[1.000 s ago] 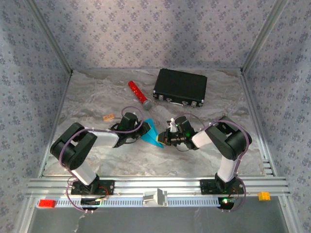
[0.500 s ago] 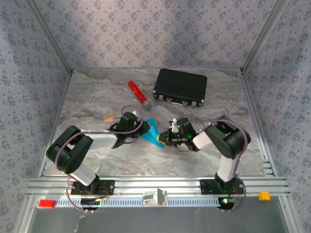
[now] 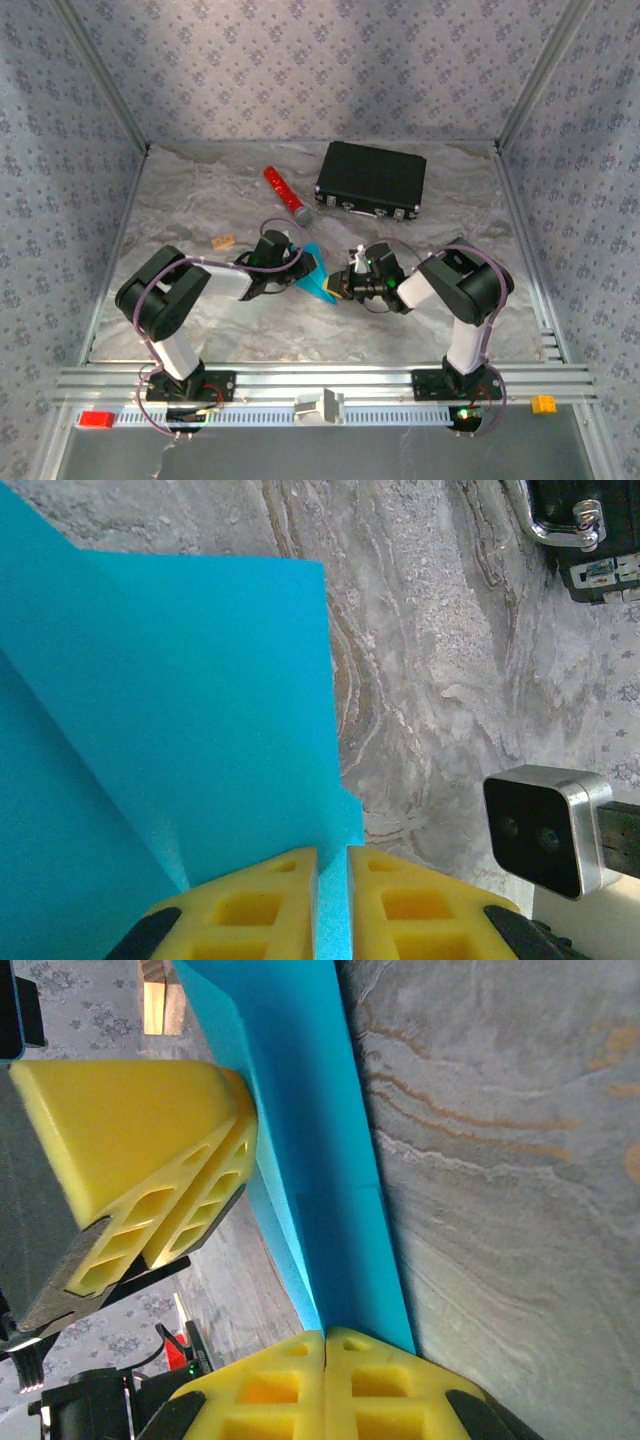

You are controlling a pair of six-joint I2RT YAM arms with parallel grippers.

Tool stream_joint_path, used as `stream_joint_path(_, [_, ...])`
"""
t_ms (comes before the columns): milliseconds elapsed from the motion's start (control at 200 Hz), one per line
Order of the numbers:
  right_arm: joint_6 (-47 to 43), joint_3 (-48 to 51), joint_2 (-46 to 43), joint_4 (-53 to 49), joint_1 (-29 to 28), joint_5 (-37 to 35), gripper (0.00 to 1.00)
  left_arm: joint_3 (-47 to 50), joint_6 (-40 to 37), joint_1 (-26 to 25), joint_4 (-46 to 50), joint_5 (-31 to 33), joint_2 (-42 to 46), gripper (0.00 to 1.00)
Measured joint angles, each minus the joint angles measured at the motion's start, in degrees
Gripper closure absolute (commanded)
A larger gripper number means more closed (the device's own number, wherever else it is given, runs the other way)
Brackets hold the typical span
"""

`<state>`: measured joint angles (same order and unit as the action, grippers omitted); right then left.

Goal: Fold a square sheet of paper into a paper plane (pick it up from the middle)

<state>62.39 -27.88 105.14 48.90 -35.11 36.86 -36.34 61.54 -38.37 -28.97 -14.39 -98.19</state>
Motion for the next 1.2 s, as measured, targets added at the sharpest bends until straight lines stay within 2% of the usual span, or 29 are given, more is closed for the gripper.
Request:
stream_joint_path(230, [0.66,0.26,0.31,0.96,0.11,0.04,0.99,-0.52,0.02,0.00,-1.64,-0.63,-0.98,0.84])
stream_joint_path(370, [0.87,0.26,0.31,1.01,0.11,0.04,0.99,-0.48,0.00,0.00,-2.43,-0.61,-0.68,0.79])
stream_joint_path(675, [2.36,0.85,0.52,2.54,0.39,-0.04,0.99,2.45,-0.68,0.00,3.08,5.07,10.78,0.83])
stream_joint_path(1199, [4.07,1.49,0.74,4.09,0.74,-0.20,0.99,0.98,-0.87,0.00,2.67,1.29,2.89,0.83])
